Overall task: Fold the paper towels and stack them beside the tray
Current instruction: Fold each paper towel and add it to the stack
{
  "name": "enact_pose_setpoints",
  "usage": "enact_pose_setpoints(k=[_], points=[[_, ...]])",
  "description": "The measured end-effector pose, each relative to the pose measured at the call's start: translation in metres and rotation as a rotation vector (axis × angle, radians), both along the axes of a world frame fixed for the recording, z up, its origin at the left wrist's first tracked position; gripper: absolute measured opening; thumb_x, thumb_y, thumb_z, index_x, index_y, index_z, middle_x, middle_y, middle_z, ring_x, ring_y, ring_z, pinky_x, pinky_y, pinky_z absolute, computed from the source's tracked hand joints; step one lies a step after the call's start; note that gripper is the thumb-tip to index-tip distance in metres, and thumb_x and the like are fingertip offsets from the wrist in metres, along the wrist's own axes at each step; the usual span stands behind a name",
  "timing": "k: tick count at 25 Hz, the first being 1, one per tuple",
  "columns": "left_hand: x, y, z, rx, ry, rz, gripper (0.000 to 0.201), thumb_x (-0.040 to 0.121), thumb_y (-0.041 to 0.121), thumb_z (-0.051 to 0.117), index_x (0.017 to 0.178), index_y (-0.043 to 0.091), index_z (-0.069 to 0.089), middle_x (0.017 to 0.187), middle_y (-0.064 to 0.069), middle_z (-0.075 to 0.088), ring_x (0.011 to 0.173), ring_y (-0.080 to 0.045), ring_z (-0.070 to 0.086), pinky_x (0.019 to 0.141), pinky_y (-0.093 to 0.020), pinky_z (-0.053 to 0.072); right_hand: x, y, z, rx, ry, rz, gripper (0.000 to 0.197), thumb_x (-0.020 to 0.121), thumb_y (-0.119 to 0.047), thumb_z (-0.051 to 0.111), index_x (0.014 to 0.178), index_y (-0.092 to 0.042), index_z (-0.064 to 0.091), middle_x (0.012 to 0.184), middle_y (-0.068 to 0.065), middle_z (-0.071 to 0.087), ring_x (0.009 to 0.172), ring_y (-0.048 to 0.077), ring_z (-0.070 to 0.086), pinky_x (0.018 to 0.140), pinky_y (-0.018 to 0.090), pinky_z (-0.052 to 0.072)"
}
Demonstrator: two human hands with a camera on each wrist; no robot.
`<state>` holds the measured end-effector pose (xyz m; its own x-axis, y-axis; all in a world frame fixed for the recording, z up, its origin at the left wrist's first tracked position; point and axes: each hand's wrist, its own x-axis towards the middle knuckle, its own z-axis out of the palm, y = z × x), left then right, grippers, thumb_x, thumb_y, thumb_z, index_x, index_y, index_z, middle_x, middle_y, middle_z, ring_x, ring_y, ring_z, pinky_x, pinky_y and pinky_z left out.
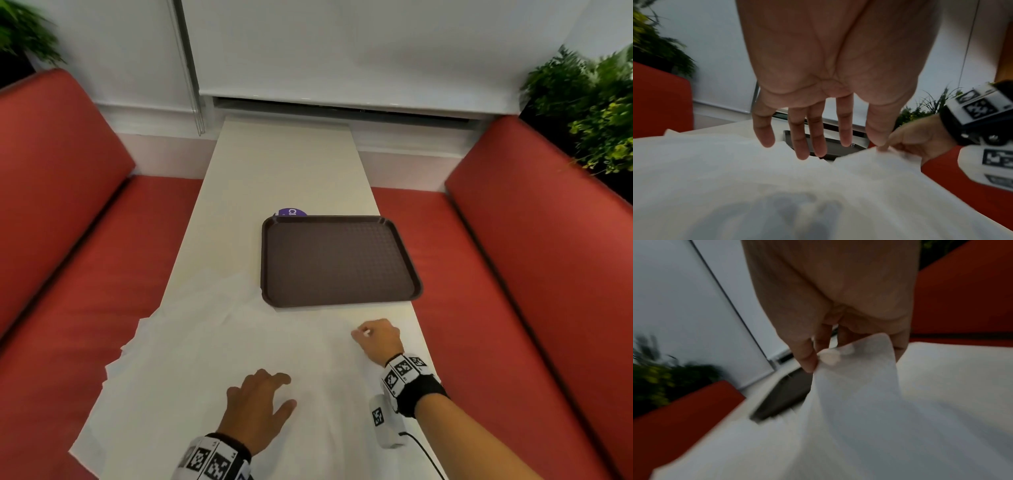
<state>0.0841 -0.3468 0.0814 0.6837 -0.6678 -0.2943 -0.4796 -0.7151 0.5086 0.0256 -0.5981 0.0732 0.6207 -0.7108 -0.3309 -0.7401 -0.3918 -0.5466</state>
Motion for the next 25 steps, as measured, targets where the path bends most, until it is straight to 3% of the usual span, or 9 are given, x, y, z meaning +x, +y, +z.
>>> enact_pose_setpoints(k=[5, 8, 10, 12, 15, 17, 19, 21, 25], points=[[0.016, 0.008, 0.017, -0.092, 0.001, 0.150, 0.035, 0.086, 0.054, 0.051, 0.119, 0.042, 0.048, 0.114, 0.015, 0.051, 0.117, -0.007, 0.046, 0.098, -0.031, 0.028, 0.007, -0.001, 0.103, 0.169, -0.782, -0.117, 0.011, 0.086, -0.022, 0.067, 0.085, -0.014, 0.074, 0.089, 0.002, 0.073, 0.083, 0.015, 0.065, 0.076, 0.032, 0.051], [0.031, -0.009, 0.043, -0.478, 0.156, 0.294, 0.037, 0.073, 0.052, 0.070, 0.105, 0.041, 0.054, 0.104, 0.011, 0.061, 0.103, -0.005, 0.056, 0.098, -0.035, 0.043, -0.007, -0.005, 0.168, 0.522, -1.065, -0.106, 0.018, 0.087, -0.028, 0.062, 0.095, -0.013, 0.068, 0.100, 0.012, 0.068, 0.089, 0.023, 0.063, 0.077, 0.038, 0.052], [0.039, -0.030, 0.068, -0.638, 0.479, 0.360, 0.056, 0.055, 0.066, 0.072, 0.102, 0.040, 0.055, 0.106, 0.002, 0.064, 0.102, -0.007, 0.059, 0.096, -0.036, 0.046, -0.021, -0.006, 0.193, 0.784, -1.143, -0.105, 0.033, 0.091, -0.027, 0.052, 0.117, -0.008, 0.060, 0.118, 0.013, 0.064, 0.104, 0.024, 0.063, 0.086, 0.036, 0.053], [0.039, -0.050, 0.091, -0.708, 0.981, 0.336, 0.093, 0.034, 0.079, 0.071, 0.108, 0.024, 0.062, 0.113, -0.012, 0.065, 0.106, -0.025, 0.062, 0.090, -0.042, 0.049, -0.035, 0.002, 0.200, 0.911, -1.170, -0.142, 0.042, 0.092, -0.027, 0.046, 0.128, -0.006, 0.054, 0.125, 0.010, 0.064, 0.112, 0.023, 0.062, 0.090, 0.036, 0.052], [0.039, -0.059, 0.110, -0.983, 1.387, 0.268, 0.105, 0.032, 0.075, 0.076, 0.117, 0.013, 0.062, 0.115, -0.021, 0.064, 0.107, -0.042, 0.060, 0.080, -0.049, 0.052, -0.054, 0.017, 0.182, 0.870, -1.131, -0.220, 0.034, 0.083, -0.030, 0.052, 0.109, -0.010, 0.060, 0.110, 0.007, 0.068, 0.099, 0.025, 0.064, 0.076, 0.035, 0.058], [0.044, -0.051, 0.127, -1.132, 1.384, 0.230, 0.104, 0.030, 0.067, 0.082, 0.119, 0.018, 0.061, 0.117, -0.015, 0.065, 0.103, -0.033, 0.065, 0.074, -0.043, 0.056, -0.064, 0.024, 0.167, 0.767, -1.064, -0.263, 0.020, 0.078, -0.031, 0.054, 0.087, -0.012, 0.056, 0.090, 0.008, 0.062, 0.078, 0.020, 0.058, 0.055, 0.028, 0.052], [0.052, -0.042, 0.138, -1.107, 1.144, 0.140, 0.094, 0.034, 0.055, 0.088, 0.117, 0.018, 0.061, 0.114, -0.011, 0.068, 0.102, -0.027, 0.066, 0.074, -0.035, 0.058, -0.068, 0.028, 0.158, 0.700, -1.018, -0.260, 0.019, 0.079, -0.029, 0.052, 0.081, -0.011, 0.056, 0.079, 0.008, 0.059, 0.065, 0.014, 0.055, 0.048, 0.025, 0.046], [0.059, -0.032, 0.144, -1.004, 0.916, 0.035, 0.069, 0.050, 0.041, 0.088, 0.111, 0.021, 0.064, 0.111, -0.008, 0.070, 0.104, -0.026, 0.066, 0.077, -0.032, 0.057, -0.068, 0.033, 0.154, 0.689, -1.008, -0.246, 0.019, 0.079, -0.028, 0.052, 0.081, -0.010, 0.056, 0.074, 0.007, 0.061, 0.060, 0.013, 0.056, 0.047, 0.025, 0.046], [0.077, -0.015, 0.155, -0.943, 0.810, 0.081, 0.039, 0.077, 0.016, 0.069, 0.115, 0.015, 0.061, 0.111, -0.006, 0.070, 0.105, -0.026, 0.065, 0.078, -0.032, 0.057, -0.059, 0.028, 0.155, 0.739, -0.943, -0.037, 0.044, 0.070, -0.039, 0.075, 0.087, -0.001, 0.061, 0.083, 0.013, 0.067, 0.074, 0.023, 0.063, 0.061, 0.030, 0.052]])
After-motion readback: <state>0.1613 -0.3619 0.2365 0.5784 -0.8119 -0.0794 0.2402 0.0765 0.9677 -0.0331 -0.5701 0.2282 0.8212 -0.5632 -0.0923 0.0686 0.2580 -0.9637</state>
